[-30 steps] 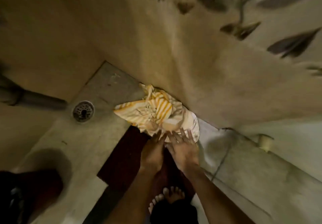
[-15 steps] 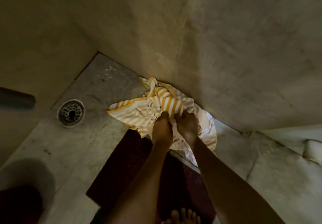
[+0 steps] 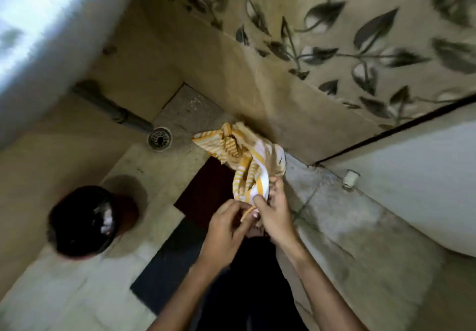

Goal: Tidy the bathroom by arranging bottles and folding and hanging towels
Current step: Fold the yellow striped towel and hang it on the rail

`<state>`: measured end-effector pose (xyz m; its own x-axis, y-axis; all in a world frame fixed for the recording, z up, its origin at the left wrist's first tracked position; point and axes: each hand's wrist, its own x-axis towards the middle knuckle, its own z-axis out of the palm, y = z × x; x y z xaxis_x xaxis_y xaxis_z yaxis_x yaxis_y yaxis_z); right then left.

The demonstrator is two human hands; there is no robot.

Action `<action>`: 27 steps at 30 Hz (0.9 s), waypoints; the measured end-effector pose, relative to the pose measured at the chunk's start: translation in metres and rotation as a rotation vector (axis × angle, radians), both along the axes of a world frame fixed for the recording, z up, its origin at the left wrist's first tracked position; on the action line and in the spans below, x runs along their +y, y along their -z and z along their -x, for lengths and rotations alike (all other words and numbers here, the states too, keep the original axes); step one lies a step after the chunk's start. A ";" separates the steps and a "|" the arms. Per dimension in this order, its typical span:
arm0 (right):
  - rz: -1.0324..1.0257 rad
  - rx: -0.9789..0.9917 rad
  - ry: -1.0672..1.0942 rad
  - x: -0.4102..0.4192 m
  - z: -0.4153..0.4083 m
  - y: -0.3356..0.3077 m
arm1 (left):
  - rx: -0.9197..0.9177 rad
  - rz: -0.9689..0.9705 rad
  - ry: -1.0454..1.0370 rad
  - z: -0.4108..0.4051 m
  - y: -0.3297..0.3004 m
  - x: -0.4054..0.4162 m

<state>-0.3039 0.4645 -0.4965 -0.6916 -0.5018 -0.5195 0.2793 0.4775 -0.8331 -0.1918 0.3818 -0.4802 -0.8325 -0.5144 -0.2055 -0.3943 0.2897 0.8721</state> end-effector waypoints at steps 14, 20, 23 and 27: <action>0.547 0.085 -0.651 0.048 0.019 -0.383 | 0.512 0.312 -0.405 -0.010 -0.308 0.051; 0.450 0.669 -0.897 0.039 0.040 -0.426 | 0.570 0.430 -0.499 -0.009 -0.380 0.061; 0.318 0.881 -1.042 0.037 0.059 -0.436 | 0.533 0.401 -0.486 -0.015 -0.394 0.064; 0.479 0.816 -1.067 0.024 0.057 -0.463 | 0.477 0.272 -0.389 -0.027 -0.401 0.064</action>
<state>-0.3608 0.4880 -0.0334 0.1054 -0.9743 0.1993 -0.6572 -0.2186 -0.7213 -0.1646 0.4461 -0.0794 -0.5434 -0.7768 0.3183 -0.1042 0.4387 0.8926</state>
